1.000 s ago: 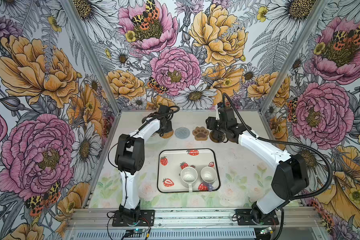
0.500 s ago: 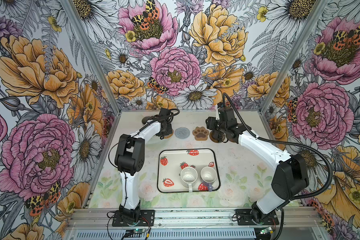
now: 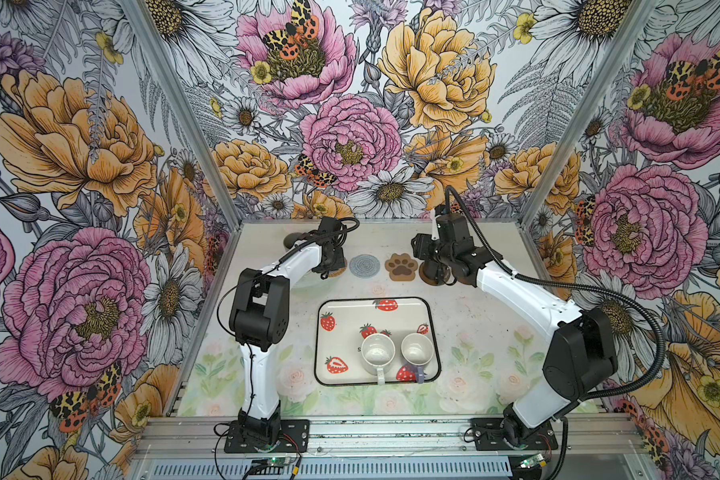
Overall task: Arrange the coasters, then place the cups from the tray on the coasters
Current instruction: 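Lower the blue-handled mug onto the woven rattan coaster with the left gripper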
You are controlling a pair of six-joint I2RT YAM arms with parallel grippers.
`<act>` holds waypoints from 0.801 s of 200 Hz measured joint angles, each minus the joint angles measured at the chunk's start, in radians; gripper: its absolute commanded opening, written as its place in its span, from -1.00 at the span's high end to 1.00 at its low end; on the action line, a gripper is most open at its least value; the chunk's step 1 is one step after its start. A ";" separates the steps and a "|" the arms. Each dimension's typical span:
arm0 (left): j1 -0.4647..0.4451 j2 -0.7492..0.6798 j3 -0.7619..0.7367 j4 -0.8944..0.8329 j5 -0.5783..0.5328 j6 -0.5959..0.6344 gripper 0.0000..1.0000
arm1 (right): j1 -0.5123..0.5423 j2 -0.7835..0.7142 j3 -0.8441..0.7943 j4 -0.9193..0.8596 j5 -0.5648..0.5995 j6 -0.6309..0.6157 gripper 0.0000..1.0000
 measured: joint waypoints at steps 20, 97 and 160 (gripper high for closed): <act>0.000 0.000 -0.001 0.001 0.000 0.000 0.80 | 0.000 0.000 -0.001 0.000 0.000 0.000 -0.23; 0.000 0.000 -0.004 0.013 0.000 -0.006 0.28 | -0.005 0.000 -0.002 0.000 0.000 0.000 -0.23; -0.002 -0.014 -0.020 0.017 0.000 -0.023 -0.01 | -0.005 0.000 -0.003 0.000 0.000 0.002 -0.23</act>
